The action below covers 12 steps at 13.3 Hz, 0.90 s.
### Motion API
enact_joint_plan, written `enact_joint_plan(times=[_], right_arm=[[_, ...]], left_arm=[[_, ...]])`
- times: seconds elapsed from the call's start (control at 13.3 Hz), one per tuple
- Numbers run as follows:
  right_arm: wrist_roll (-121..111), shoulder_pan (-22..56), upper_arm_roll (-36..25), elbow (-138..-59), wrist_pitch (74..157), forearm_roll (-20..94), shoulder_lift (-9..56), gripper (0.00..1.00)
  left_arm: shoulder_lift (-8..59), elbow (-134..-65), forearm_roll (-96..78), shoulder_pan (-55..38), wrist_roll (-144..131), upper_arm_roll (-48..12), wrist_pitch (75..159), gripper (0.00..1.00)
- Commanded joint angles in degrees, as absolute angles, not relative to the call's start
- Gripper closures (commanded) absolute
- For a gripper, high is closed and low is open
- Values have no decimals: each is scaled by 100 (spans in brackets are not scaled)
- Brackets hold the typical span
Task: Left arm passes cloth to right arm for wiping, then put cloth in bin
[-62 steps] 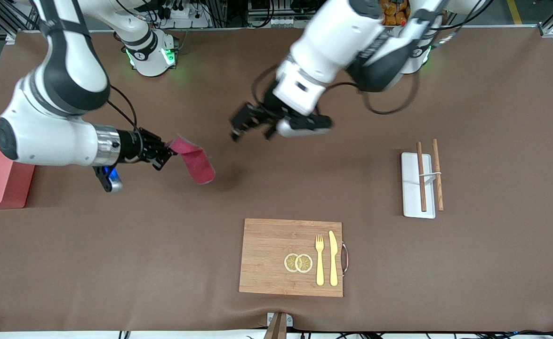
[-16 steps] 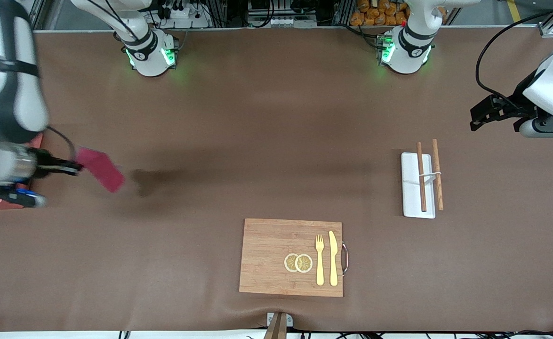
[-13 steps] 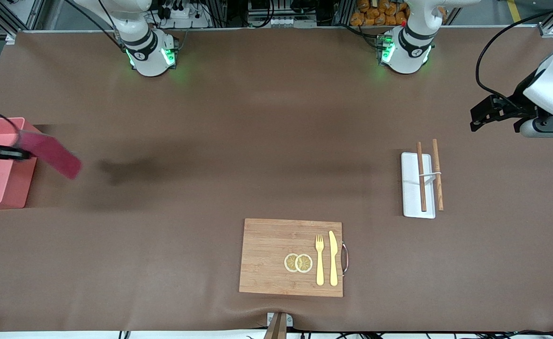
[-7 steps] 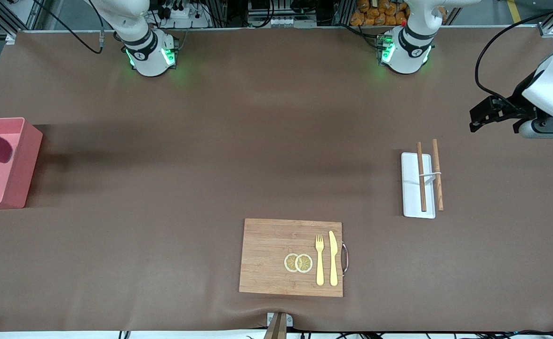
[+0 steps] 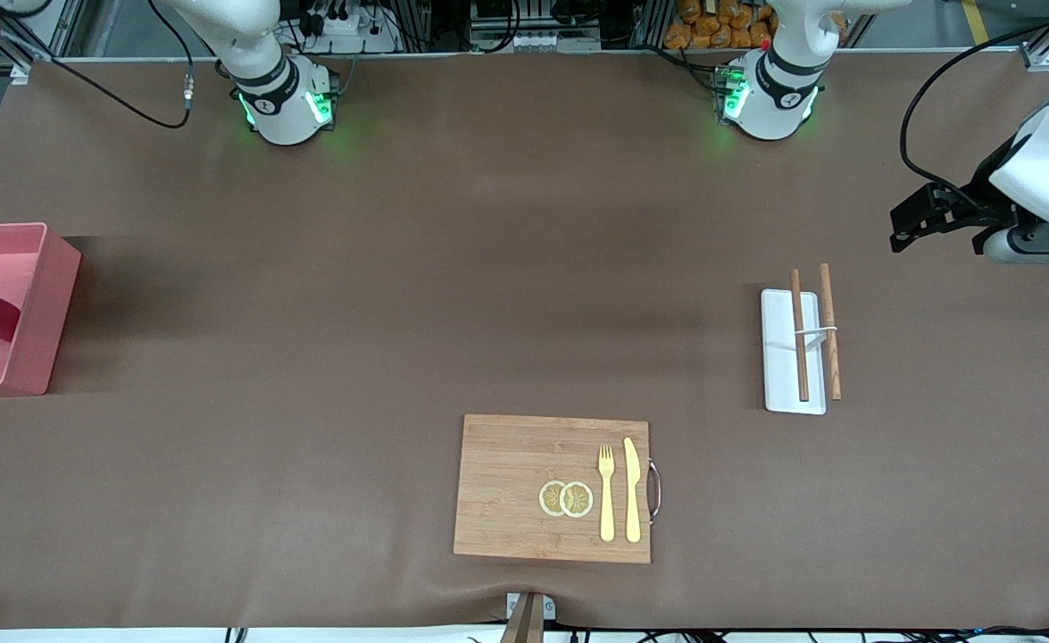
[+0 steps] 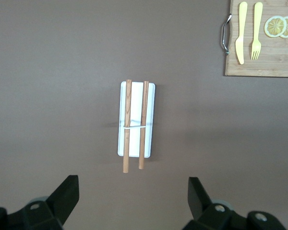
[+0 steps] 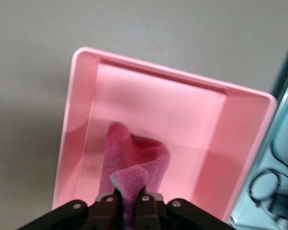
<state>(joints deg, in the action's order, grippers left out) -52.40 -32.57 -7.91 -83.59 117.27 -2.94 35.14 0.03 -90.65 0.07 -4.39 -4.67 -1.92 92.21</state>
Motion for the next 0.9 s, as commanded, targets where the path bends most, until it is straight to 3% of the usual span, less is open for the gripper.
enact_joint_plan(times=[0.0, 0.22, 0.53, 0.82], right_arm=[[-5571, -3542, -668, -8218, 11857, 245, 3832, 0], [-6002, -3498, -668, -8165, 11717, 255, 3675, 0], [-5190, -3025, -686, -8130, 10365, 132, 2841, 0], [-3485, -2182, -659, -8191, 9406, 79, 2418, 0]], left_arm=[[-132, -9211, 18, -404, -545, -237, 9308, 0], [-132, -9202, 18, -404, -545, -237, 9308, 0], [-132, -9202, 18, -404, -536, -237, 9316, 0], [-132, -9202, 18, -404, -536, -237, 9316, 0]])
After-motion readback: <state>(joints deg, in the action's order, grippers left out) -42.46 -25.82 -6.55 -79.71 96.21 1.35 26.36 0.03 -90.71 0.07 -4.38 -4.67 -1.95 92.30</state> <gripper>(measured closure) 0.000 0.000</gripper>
